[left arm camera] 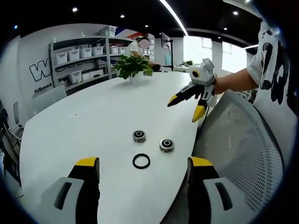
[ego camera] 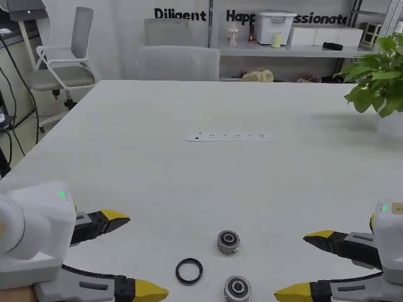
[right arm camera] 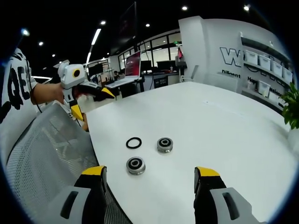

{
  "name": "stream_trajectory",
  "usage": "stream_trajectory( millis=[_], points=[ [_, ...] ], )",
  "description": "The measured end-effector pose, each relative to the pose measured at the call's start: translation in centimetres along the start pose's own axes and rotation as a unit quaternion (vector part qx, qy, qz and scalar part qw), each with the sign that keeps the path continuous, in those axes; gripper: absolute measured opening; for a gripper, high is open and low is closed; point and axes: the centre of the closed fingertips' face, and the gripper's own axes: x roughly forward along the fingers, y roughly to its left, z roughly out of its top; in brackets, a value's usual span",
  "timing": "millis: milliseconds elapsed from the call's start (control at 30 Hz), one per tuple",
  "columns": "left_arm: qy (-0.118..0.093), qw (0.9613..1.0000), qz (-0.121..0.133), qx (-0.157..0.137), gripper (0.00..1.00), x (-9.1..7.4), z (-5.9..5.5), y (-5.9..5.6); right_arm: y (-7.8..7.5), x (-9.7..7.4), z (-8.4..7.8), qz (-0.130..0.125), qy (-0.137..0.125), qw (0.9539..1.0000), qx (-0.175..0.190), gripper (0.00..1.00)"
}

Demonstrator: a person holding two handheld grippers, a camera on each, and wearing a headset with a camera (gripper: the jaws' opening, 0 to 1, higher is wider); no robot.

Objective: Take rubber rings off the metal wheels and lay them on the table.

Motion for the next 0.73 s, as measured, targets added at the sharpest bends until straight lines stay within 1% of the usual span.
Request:
stream_trajectory(
  millis=[200,733],
  points=[
    [0.0,1.0,0.001,0.001,0.75,-0.08,0.07,-0.01,0.29,0.04,-0.26,0.002,0.003,1.0,-0.002,0.75],
    [0.002,1.0,0.006,0.0,0.74,-0.44,-0.05,-0.07,0.34,-0.05,-0.34,0.005,0.004,1.0,0.0,0.75]
  ],
)
